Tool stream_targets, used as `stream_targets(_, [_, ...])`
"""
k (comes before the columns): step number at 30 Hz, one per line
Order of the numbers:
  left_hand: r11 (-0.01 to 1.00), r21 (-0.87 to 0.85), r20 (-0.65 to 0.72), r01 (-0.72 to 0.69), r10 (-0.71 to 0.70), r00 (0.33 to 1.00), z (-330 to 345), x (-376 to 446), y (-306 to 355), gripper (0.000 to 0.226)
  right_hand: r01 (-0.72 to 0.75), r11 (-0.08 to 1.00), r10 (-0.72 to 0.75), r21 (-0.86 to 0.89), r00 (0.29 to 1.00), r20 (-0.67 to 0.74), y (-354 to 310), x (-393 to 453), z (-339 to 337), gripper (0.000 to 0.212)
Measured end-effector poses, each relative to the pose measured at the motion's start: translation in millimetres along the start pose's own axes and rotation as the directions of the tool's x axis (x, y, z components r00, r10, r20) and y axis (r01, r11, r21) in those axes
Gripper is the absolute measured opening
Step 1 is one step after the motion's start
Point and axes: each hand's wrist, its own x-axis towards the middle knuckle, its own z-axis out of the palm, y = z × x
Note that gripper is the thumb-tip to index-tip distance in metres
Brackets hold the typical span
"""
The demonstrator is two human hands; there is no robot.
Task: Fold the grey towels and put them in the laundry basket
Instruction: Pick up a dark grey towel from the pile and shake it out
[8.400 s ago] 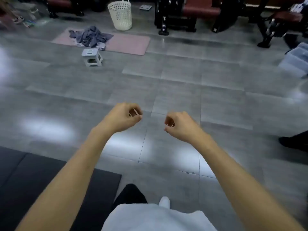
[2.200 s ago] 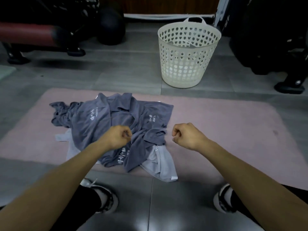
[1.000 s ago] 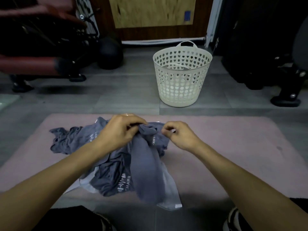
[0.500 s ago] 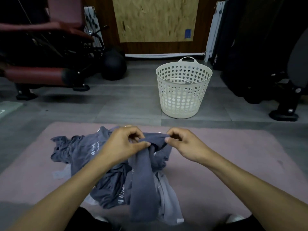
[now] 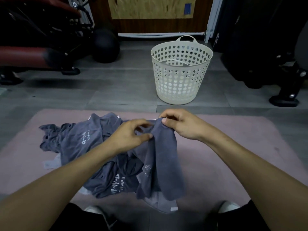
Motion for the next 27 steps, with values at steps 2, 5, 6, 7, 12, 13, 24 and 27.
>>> stream_targets(2, [0.999, -0.023, 0.049, -0.030, 0.031, 0.998, 5, 6, 9, 0.036, -0.006, 1.000, 0.006, -0.006, 1.000, 0.022, 3, 0, -1, 0.016])
stream_targets(5, [0.986, -0.160, 0.030, -0.056, 0.061, 0.998, 10, 11, 13, 0.012, -0.060, 0.998, 0.059, 0.015, 0.998, 0.025, 7, -2, -6, 0.007])
stream_targets(6, [0.974, -0.219, -0.013, -0.060, 0.059, 0.998, 9, 12, 15, 0.016, -0.089, 0.996, 0.088, 0.015, 0.996, 0.022, 10, -3, -8, 0.006])
stream_targets(7, [0.962, -0.267, -0.058, -0.059, 0.046, 0.997, 6, 12, 18, 0.018, -0.114, 0.993, 0.114, -0.012, 0.993, 0.021, 12, -5, -7, 0.012])
stream_targets(12, [0.941, -0.306, -0.151, -0.148, 0.105, 0.983, -3, 10, 39, 0.018, -0.127, 0.954, 0.129, -0.272, 0.992, -0.009, 25, -9, 11, 0.032])
stream_targets(13, [0.942, -0.299, -0.166, -0.149, 0.102, 0.981, -3, 9, 38, 0.017, -0.132, 0.947, 0.125, -0.294, 0.991, -0.044, 26, -7, 12, 0.028])
stream_targets(24, [0.997, -0.051, -0.026, -0.055, 0.054, 0.998, 9, 5, -7, 0.012, -0.105, 0.977, 0.154, 0.183, 0.948, -0.280, -10, -8, -25, 0.022])
stream_targets(27, [0.998, -0.054, 0.063, -0.039, 0.042, 0.997, 13, 12, 0, 0.042, -0.083, 0.951, 0.177, 0.299, 0.936, -0.305, -16, -17, -30, 0.026])
